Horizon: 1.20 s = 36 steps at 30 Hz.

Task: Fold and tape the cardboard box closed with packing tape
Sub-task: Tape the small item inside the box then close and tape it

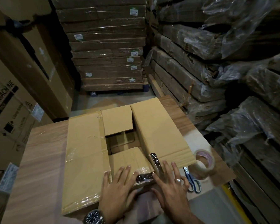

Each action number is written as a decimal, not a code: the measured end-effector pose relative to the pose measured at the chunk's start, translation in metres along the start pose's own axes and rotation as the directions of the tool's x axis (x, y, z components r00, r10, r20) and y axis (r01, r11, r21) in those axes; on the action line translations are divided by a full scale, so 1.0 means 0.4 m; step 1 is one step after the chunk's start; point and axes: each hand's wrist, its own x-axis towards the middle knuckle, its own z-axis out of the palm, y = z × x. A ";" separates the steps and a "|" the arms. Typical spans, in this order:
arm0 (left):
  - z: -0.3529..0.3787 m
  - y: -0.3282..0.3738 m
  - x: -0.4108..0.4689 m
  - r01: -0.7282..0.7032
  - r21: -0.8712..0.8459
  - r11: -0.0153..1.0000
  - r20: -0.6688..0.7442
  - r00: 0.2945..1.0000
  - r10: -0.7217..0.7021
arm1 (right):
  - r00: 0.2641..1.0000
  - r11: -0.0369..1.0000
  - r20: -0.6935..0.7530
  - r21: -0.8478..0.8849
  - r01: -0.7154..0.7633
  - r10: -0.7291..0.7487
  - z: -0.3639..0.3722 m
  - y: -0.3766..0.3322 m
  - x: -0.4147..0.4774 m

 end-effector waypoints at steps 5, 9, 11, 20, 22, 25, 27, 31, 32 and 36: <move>-0.021 0.034 0.032 0.087 -0.022 0.996 -0.044 0.995 -0.088 | 0.990 0.992 0.064 -0.009 0.123 -0.122 0.002 -0.029 0.079; -0.017 0.038 0.031 0.083 -0.006 0.996 -0.071 0.994 -0.084 | 0.973 0.977 0.100 -0.038 0.212 -0.207 0.004 0.012 0.107; -0.013 0.039 0.032 0.093 0.002 0.996 -0.059 0.994 -0.093 | 0.974 0.977 0.096 -0.042 0.209 -0.205 0.007 0.031 0.098; 0.003 0.031 0.041 0.106 -0.035 0.994 -0.089 0.990 -0.109 | 0.960 0.995 -0.272 0.056 0.084 -0.066 -0.050 0.073 0.098; -0.002 0.023 0.031 0.089 -0.099 0.991 -0.103 0.990 -0.100 | 0.919 0.988 -0.374 0.136 -0.076 0.122 -0.086 0.140 0.104; -0.051 0.017 0.022 0.014 -0.391 0.920 -0.254 0.960 -0.123 | 0.805 0.872 -0.338 0.237 -0.429 0.488 -0.108 0.273 0.098; -0.136 0.021 0.011 0.002 -0.795 0.606 -0.161 0.963 -0.215 | 0.768 0.780 -0.143 0.173 -0.602 0.625 -0.102 0.335 0.087; -0.265 -0.017 0.000 -0.002 -0.846 0.533 -0.042 0.997 -0.063 | 0.791 0.859 0.340 -0.145 -0.490 0.509 -0.045 0.388 0.068; -0.286 -0.035 -0.004 -0.092 -0.599 0.795 -0.072 0.996 0.061 | 0.794 0.876 0.371 -0.196 -0.440 0.482 -0.030 0.394 0.070; -0.290 -0.065 -0.005 -0.228 0.038 0.973 0.060 0.972 0.226 | 0.811 0.887 0.390 -0.337 -0.316 0.437 -0.005 0.405 0.092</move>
